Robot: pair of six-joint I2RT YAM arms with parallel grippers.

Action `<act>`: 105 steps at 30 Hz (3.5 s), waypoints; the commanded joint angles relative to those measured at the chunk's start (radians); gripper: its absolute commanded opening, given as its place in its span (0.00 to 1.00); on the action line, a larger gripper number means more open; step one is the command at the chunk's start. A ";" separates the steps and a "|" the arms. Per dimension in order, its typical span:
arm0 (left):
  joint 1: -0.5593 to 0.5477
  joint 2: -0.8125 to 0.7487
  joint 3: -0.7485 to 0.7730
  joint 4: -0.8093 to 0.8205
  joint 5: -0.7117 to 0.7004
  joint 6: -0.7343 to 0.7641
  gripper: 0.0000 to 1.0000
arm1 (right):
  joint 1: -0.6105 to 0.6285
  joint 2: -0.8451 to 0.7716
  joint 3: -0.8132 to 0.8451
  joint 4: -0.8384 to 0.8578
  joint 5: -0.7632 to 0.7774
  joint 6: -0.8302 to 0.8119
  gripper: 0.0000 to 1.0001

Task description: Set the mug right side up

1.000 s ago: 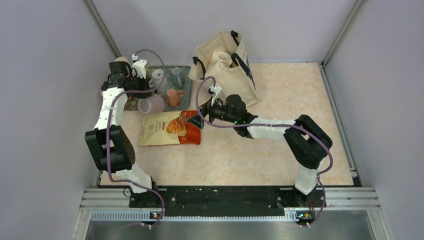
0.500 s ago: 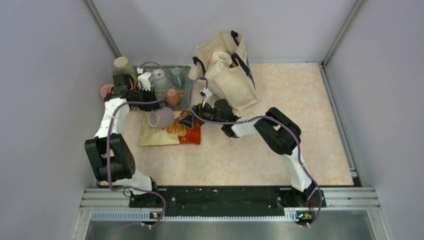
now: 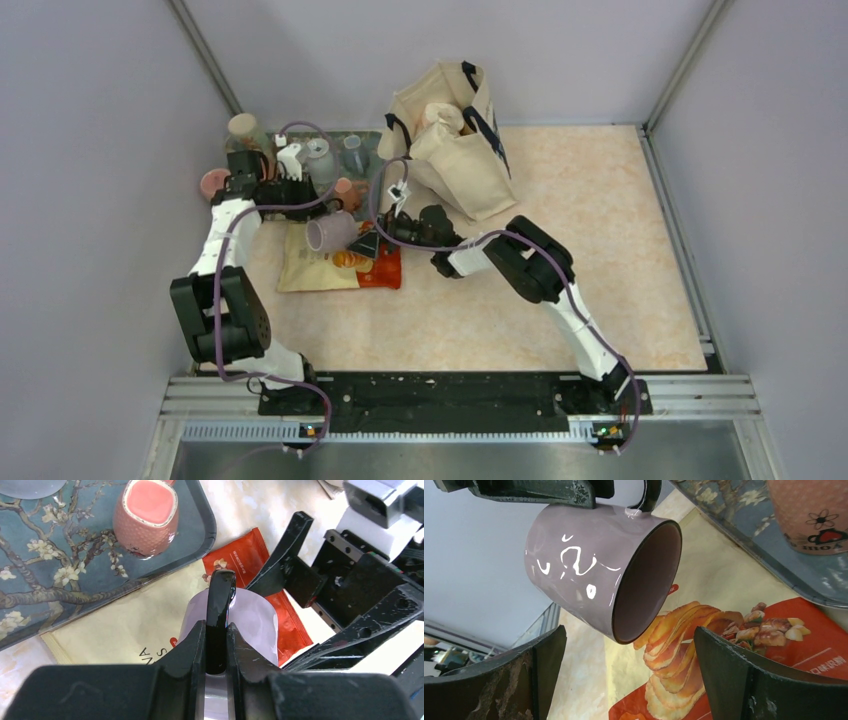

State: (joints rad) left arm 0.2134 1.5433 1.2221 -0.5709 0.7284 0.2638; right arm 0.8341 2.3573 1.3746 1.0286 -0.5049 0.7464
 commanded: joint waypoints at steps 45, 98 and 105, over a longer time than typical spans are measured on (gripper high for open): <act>0.013 -0.039 0.097 -0.075 -0.120 0.007 0.99 | 0.037 -0.766 -0.247 -1.036 0.186 -0.609 0.00; 0.011 -0.099 0.030 -0.271 -0.236 0.190 0.98 | -0.895 -0.263 0.718 -1.848 0.374 -0.781 0.99; 0.011 -0.118 0.019 -0.268 -0.224 0.194 0.98 | -0.902 -0.698 0.166 -1.434 0.420 -0.736 0.99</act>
State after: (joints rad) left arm 0.2237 1.4559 1.2507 -0.8425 0.4744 0.4427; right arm -0.0673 1.9396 1.8080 -0.7074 -0.1162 -0.0288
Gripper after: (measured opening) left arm 0.983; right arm 0.987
